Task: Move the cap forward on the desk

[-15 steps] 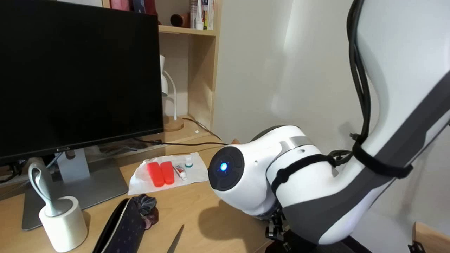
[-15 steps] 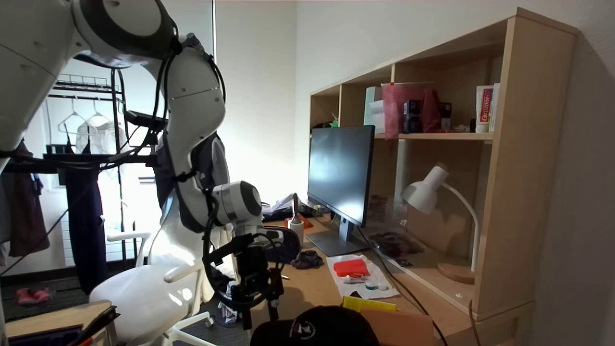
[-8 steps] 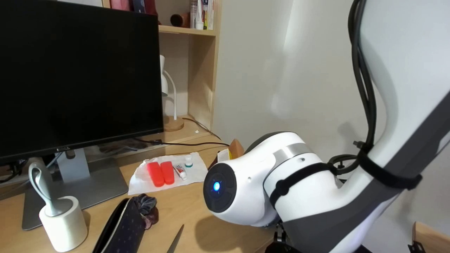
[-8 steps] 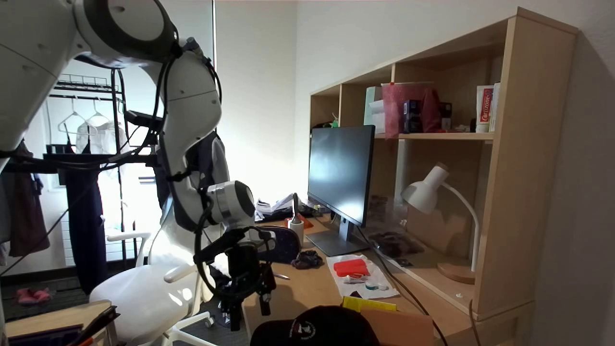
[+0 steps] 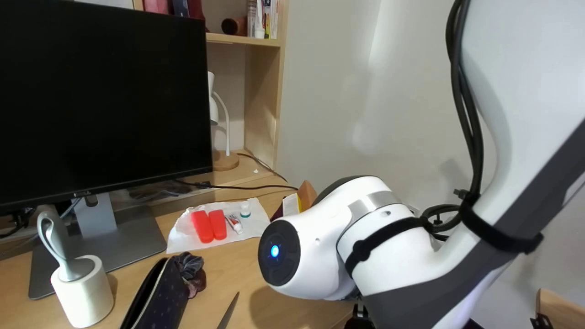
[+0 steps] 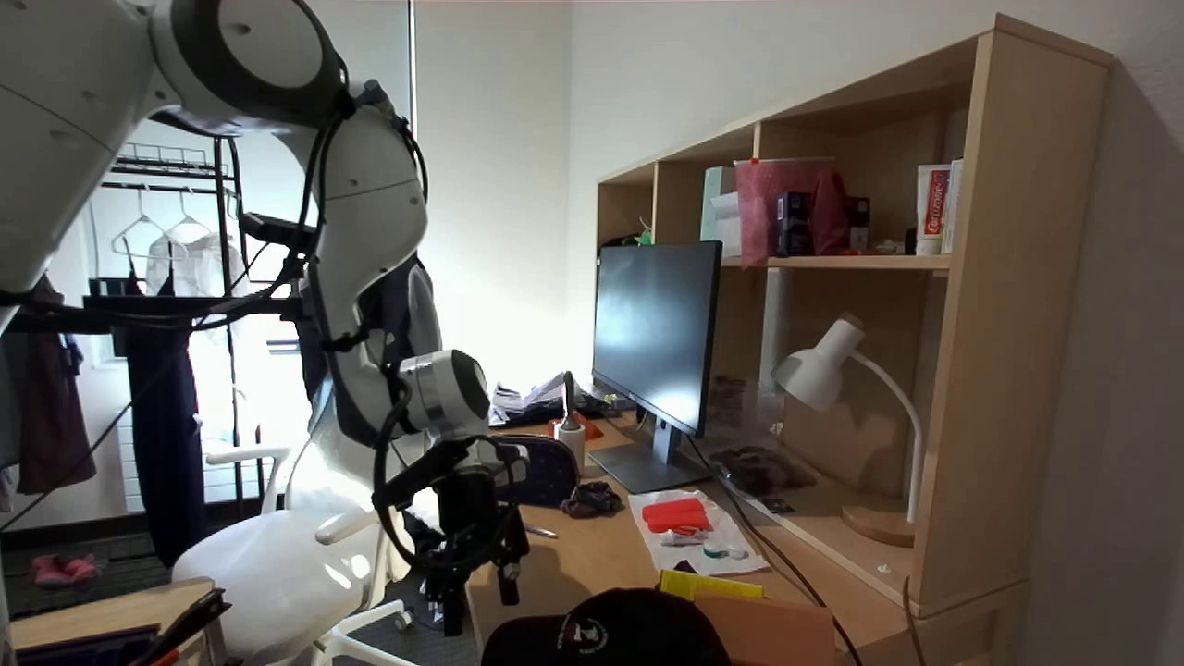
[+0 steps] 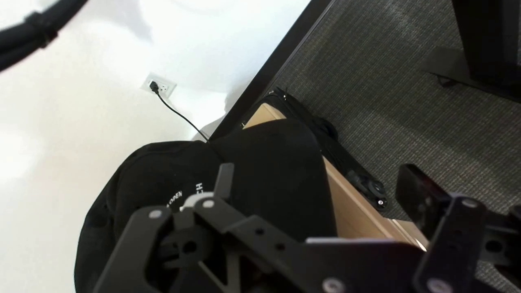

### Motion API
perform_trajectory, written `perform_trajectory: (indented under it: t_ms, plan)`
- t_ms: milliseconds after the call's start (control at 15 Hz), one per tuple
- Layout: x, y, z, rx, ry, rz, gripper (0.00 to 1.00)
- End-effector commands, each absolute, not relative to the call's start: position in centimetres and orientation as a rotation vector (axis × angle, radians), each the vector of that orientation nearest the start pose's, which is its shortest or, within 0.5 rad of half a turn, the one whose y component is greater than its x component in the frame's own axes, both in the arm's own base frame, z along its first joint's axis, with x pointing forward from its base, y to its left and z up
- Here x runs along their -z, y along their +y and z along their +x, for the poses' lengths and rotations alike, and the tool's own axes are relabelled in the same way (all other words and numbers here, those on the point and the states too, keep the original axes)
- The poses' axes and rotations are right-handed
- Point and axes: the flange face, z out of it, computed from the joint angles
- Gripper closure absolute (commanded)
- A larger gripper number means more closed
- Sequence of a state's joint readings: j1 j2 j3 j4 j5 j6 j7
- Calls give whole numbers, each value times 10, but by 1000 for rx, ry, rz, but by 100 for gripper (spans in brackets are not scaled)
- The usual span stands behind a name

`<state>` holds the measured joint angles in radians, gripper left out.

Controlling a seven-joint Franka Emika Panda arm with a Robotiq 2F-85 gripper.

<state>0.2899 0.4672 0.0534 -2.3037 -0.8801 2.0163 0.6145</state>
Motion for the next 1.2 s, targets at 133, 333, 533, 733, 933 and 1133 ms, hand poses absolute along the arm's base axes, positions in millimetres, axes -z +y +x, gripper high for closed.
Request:
perform_trajectory:
  t_ms: [133, 333, 533, 733, 933, 1133]
  plan:
    - [-100, 109, 436, 343, 466, 2237, 0]
    - [-96, 107, 438, 281, 450, 2217, 0]
    - [-92, 103, 440, 251, 444, 2179, 0]
    - [-91, 99, 444, 224, 442, 2155, 0]
    - [-89, 96, 450, 212, 452, 2145, 0]
    - [-85, 87, 459, 201, 448, 2130, 0]
